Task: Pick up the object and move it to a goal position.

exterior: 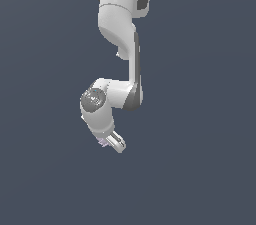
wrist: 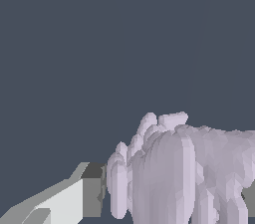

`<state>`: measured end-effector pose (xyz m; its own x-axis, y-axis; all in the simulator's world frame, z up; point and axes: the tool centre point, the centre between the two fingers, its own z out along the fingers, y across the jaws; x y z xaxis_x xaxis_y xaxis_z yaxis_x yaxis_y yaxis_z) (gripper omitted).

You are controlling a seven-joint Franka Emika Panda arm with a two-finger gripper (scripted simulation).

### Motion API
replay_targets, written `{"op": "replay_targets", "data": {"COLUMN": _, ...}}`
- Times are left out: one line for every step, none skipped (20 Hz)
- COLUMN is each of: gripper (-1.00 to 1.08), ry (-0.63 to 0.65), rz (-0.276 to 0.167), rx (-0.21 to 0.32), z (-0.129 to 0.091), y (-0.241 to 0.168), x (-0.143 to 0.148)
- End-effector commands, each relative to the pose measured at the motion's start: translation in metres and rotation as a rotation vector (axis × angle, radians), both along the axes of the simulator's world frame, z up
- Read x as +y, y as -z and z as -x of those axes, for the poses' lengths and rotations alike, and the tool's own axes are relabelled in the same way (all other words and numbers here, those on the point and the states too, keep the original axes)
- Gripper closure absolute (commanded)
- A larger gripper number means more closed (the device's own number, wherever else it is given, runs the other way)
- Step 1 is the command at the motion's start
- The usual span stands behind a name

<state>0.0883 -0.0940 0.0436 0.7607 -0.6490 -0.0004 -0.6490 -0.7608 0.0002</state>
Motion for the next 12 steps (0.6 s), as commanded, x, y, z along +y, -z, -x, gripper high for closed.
{"op": "replay_targets", "data": {"gripper": 1.08, "ry": 0.000, "rz": 0.000, "rx": 0.000, "z": 0.001, "y": -0.001, "x": 0.001}}
{"op": "replay_targets", "data": {"gripper": 1.08, "ry": 0.000, "rz": 0.000, "rx": 0.000, "z": 0.001, "y": -0.002, "x": 0.001}}
{"op": "replay_targets", "data": {"gripper": 1.08, "ry": 0.000, "rz": 0.000, "rx": 0.000, "z": 0.002, "y": -0.004, "x": 0.002}}
{"op": "replay_targets", "data": {"gripper": 1.08, "ry": 0.000, "rz": 0.000, "rx": 0.000, "z": 0.003, "y": -0.005, "x": 0.003}}
{"op": "replay_targets", "data": {"gripper": 1.08, "ry": 0.000, "rz": 0.000, "rx": 0.000, "z": 0.004, "y": -0.007, "x": 0.004}}
{"op": "replay_targets", "data": {"gripper": 1.08, "ry": 0.000, "rz": 0.000, "rx": 0.000, "z": 0.006, "y": -0.009, "x": 0.005}}
{"op": "replay_targets", "data": {"gripper": 1.08, "ry": 0.000, "rz": 0.000, "rx": 0.000, "z": 0.007, "y": -0.012, "x": 0.007}}
{"op": "replay_targets", "data": {"gripper": 1.08, "ry": 0.000, "rz": 0.000, "rx": 0.000, "z": 0.009, "y": -0.015, "x": 0.009}}
{"op": "replay_targets", "data": {"gripper": 1.08, "ry": 0.000, "rz": 0.000, "rx": 0.000, "z": 0.011, "y": -0.018, "x": 0.011}}
{"op": "replay_targets", "data": {"gripper": 1.08, "ry": 0.000, "rz": 0.000, "rx": 0.000, "z": 0.013, "y": -0.021, "x": 0.013}}
{"op": "replay_targets", "data": {"gripper": 1.08, "ry": 0.000, "rz": 0.000, "rx": 0.000, "z": 0.016, "y": -0.025, "x": 0.015}}
{"op": "replay_targets", "data": {"gripper": 1.08, "ry": 0.000, "rz": -0.001, "rx": 0.000, "z": 0.019, "y": -0.030, "x": 0.018}}
